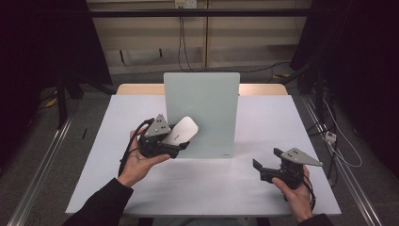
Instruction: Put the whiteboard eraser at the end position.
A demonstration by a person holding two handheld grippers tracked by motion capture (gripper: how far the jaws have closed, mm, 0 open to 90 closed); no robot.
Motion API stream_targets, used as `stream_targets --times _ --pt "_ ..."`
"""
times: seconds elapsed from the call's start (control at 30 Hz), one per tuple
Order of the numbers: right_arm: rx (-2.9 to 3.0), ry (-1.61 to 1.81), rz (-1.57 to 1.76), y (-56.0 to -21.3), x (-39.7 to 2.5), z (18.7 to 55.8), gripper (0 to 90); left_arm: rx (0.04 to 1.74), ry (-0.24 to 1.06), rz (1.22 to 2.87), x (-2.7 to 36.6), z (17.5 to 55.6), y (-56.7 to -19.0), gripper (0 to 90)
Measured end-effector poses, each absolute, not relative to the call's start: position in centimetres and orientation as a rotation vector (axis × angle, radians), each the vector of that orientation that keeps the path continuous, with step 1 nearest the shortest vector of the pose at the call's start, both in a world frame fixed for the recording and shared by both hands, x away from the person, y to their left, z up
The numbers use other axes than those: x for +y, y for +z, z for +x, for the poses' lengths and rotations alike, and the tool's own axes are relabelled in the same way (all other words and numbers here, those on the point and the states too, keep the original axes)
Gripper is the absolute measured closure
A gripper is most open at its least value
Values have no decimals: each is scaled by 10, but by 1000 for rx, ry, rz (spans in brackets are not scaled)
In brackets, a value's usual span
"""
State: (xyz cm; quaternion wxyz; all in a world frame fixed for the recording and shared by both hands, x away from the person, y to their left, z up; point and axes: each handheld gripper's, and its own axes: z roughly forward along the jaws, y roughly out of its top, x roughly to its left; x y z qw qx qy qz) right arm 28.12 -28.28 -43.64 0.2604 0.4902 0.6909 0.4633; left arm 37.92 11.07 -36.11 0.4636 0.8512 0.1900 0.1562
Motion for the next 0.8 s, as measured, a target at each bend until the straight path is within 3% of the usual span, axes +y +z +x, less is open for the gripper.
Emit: stream_targets --times 0.8 --pt "1865 1263 1325 -436 -284 279 86 374 182 2270 87 366 -372 311"
